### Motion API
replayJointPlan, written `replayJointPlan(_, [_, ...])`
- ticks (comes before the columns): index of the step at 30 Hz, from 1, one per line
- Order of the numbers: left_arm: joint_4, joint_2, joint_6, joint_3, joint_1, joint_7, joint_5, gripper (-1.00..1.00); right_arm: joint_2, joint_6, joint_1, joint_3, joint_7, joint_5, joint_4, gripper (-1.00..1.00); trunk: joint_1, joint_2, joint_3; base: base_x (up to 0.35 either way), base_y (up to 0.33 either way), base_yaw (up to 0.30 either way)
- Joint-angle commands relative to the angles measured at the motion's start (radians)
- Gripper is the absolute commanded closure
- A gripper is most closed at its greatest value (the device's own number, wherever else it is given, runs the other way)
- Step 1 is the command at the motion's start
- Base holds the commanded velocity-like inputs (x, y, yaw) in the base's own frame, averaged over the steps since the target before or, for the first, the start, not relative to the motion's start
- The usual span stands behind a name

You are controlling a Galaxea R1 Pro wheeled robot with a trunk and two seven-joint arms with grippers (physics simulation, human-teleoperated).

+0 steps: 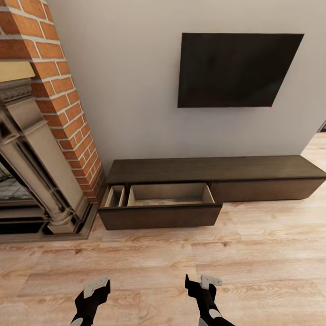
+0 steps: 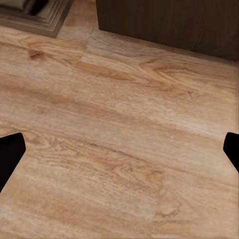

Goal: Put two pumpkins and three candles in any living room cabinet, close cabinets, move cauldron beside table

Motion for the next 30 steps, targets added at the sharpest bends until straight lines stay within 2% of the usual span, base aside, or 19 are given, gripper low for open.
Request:
replayJointPlan(1, [-0.001, 0.0, -0.012, -0.006, -0.001, 0.006, 0.006, -1.0, 0.0, -0.008, -0.001, 0.008, -0.007, -0.004, 0.0, -1.0, 0.004, -0.008, -0.004, 0.0, 0.0, 0.0])
replayJointPlan(4, [-0.005, -0.003, -0.024, -0.007, -0.002, 0.006, 0.0, -1.0, 0.0, -0.061, 0.001, 0.009, -0.006, -0.003, 0.0, -1.0, 0.015, -0.029, -0.013, 0.0, 0.0, 0.0])
replayJointPlan(7, [-0.009, -0.007, -0.027, -0.008, -0.003, 0.003, -0.003, -1.0, 0.0, -0.176, 0.024, 0.009, -0.006, 0.0, -0.001, -1.0, 0.027, -0.05, -0.023, 0.0, 0.0, 0.0])
replayJointPlan(9, [-0.013, -0.007, -0.028, -0.009, -0.004, 0.002, -0.005, -1.0, 0.005, -0.211, 0.032, 0.01, -0.006, -0.001, 0.0, -1.0, 0.035, -0.064, -0.029, 0.0, 0.0, 0.0])
replayJointPlan(16, [-0.094, -0.005, -0.027, -0.025, -0.004, -0.002, -0.008, -1.0, 0.007, -0.238, 0.038, 0.01, -0.014, -0.002, 0.0, -1.0, 0.061, -0.113, -0.051, 0.0, 0.0, 0.0])
replayJointPlan(23, [-0.109, -0.003, -0.028, -0.026, -0.004, 0.002, -0.008, -1.0, 0.001, -0.252, 0.039, 0.01, -0.006, 0.0, 0.0, -1.0, 0.088, -0.162, -0.073, 0.0, 0.0, 0.0])
replayJointPlan(27, [-0.13, -0.002, -0.073, -0.029, -0.002, 0.0, -0.009, -1.0, 0.0, -0.339, 0.044, 0.01, -0.005, -0.001, 0.005, -1.0, 0.104, -0.19, -0.086, 0.0, 0.0, 0.0])
replayJointPlan(30, [-0.133, 0.0, -0.09, -0.028, -0.002, -0.002, -0.009, -1.0, 0.005, -0.367, 0.051, 0.01, -0.004, -0.002, 0.012, -1.0, 0.115, -0.211, -0.095, 0.0, 0.0, 0.0])
